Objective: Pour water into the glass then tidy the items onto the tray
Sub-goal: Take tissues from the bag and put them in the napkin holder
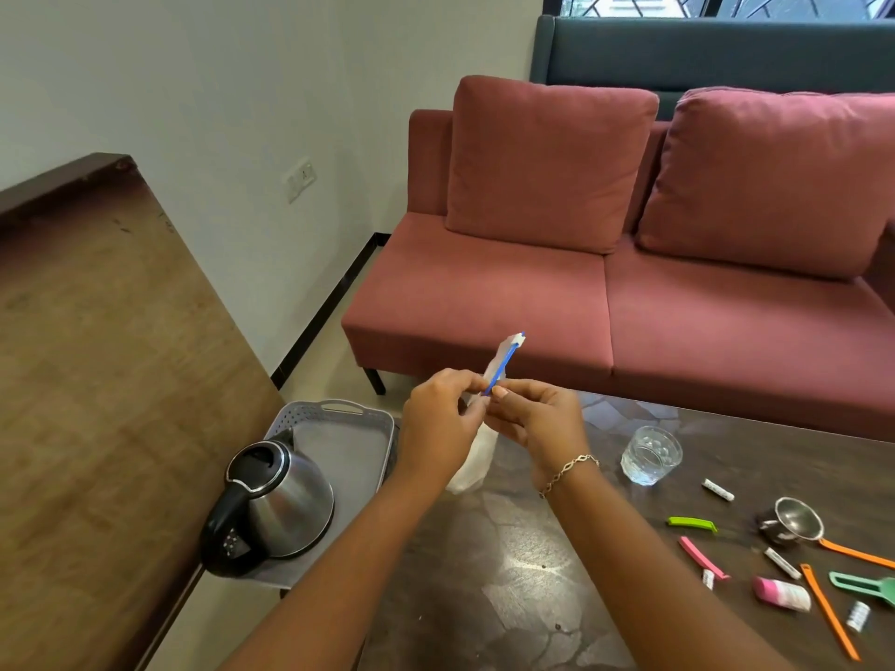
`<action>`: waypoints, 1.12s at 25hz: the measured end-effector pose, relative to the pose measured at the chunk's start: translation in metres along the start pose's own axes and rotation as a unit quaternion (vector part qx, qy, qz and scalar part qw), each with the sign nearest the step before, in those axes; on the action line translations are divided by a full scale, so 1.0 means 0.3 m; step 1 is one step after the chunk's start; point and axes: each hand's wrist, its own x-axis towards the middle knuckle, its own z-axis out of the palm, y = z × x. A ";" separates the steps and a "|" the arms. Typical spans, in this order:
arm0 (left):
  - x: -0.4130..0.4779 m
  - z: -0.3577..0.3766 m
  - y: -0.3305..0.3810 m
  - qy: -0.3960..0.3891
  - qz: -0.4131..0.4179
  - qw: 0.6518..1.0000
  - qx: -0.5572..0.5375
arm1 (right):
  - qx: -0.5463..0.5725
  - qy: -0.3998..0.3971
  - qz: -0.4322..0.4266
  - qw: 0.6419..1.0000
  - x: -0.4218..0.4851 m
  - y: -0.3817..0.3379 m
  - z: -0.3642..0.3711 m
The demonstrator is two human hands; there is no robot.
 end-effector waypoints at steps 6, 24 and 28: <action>0.007 -0.016 0.000 -0.021 -0.030 0.998 -0.057 | 0.027 0.013 0.030 0.999 0.001 -0.018 0.006; 0.025 -0.007 0.008 -0.013 -0.023 1.000 0.008 | -0.023 0.025 -0.004 0.999 0.024 -0.018 0.032; 0.024 0.002 0.007 -0.007 -0.026 0.999 0.025 | -0.046 0.036 -0.005 0.998 0.026 -0.012 0.035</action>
